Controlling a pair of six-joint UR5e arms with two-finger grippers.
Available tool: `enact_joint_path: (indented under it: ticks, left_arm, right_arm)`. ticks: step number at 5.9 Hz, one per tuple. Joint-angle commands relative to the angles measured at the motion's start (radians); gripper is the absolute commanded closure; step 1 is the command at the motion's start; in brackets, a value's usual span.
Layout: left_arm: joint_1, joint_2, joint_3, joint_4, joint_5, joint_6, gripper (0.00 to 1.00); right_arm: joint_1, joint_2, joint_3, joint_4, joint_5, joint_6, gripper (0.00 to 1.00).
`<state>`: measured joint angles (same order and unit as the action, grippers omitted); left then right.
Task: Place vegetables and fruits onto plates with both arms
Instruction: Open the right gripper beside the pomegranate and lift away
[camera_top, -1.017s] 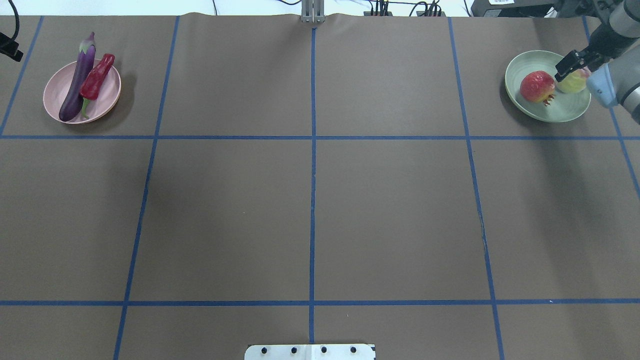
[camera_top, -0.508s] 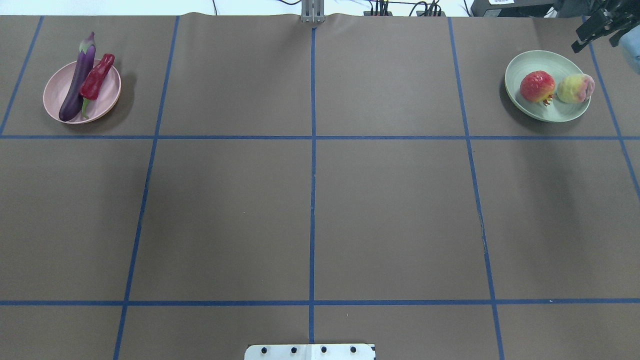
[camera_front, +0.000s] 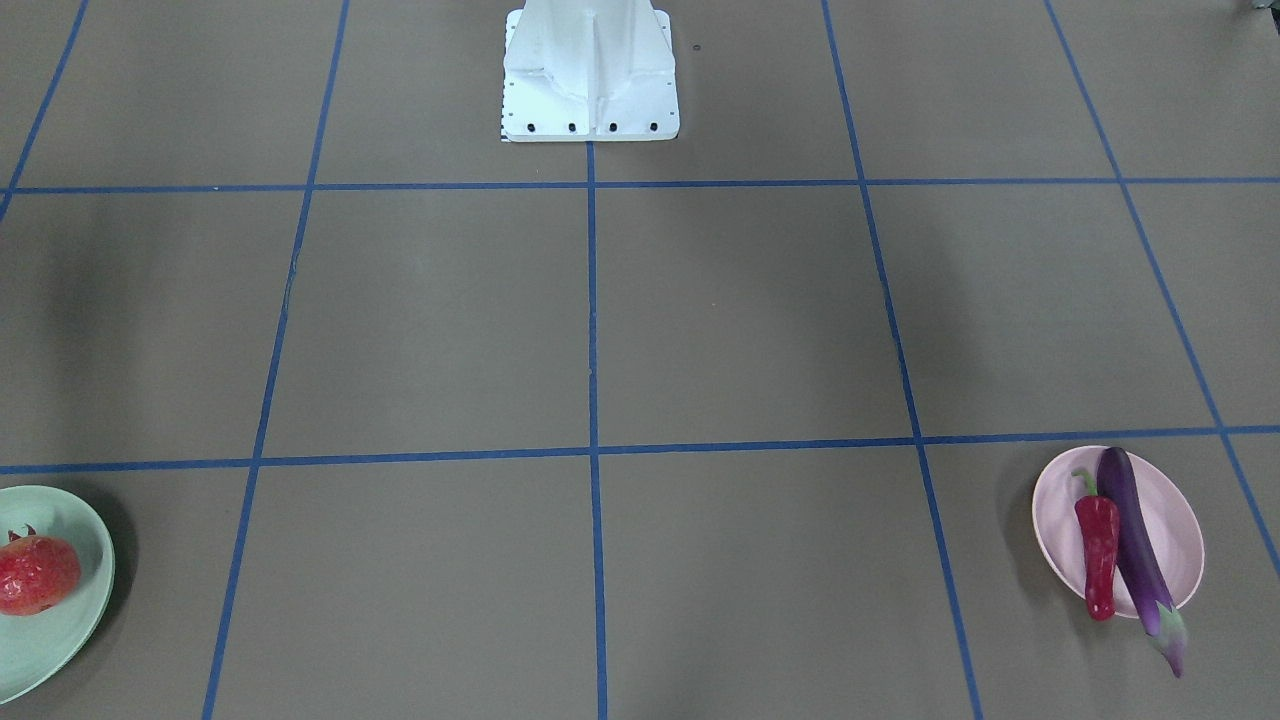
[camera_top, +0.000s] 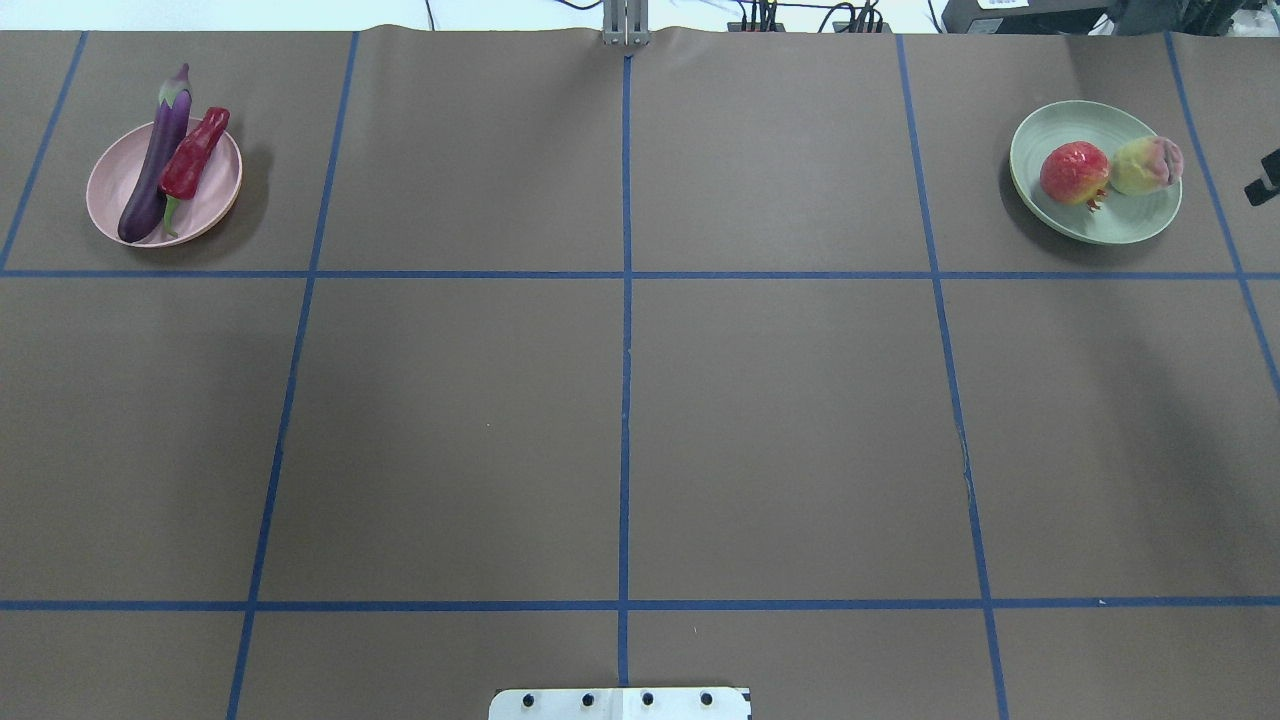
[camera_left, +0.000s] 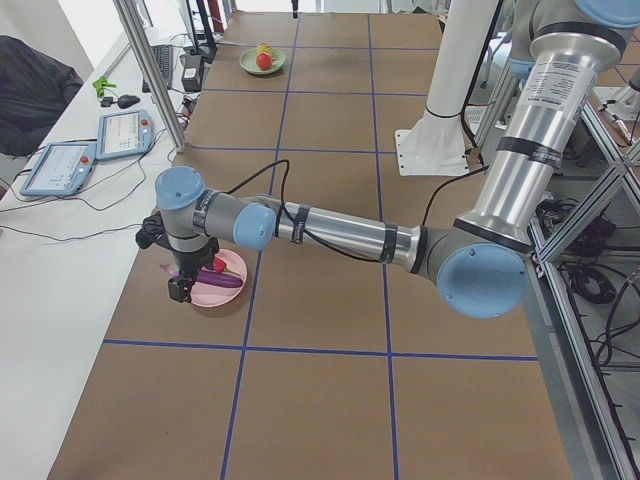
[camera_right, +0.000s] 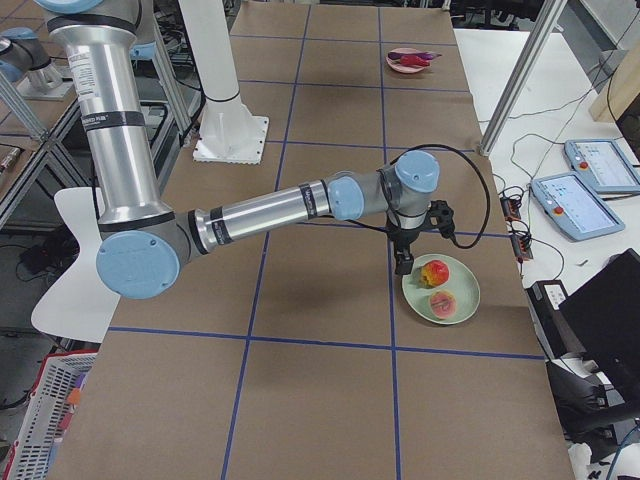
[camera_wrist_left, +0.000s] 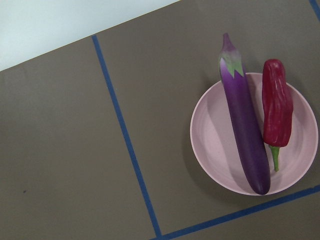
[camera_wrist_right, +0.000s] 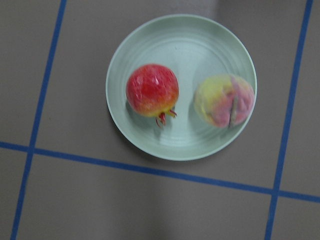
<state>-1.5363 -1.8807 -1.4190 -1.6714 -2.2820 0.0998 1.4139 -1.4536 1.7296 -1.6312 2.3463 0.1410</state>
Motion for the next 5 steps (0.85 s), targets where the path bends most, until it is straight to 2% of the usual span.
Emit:
enact_joint_path:
  ticks: [1, 3, 5]
  left_arm:
    - [-0.047, 0.151, -0.033, -0.081, 0.006, -0.006, 0.00]
    - [-0.070, 0.210, -0.043, -0.073, -0.007, -0.002, 0.00]
    - [-0.070, 0.281, -0.142, -0.021, -0.075, -0.008, 0.00]
  right_arm:
    - [0.017, -0.085, 0.016, 0.010, 0.004, -0.006, 0.01]
    - [0.045, -0.167, 0.018, 0.051, 0.040, -0.011, 0.01]
    - [0.056, -0.235, 0.012, 0.163, 0.065, -0.012, 0.01]
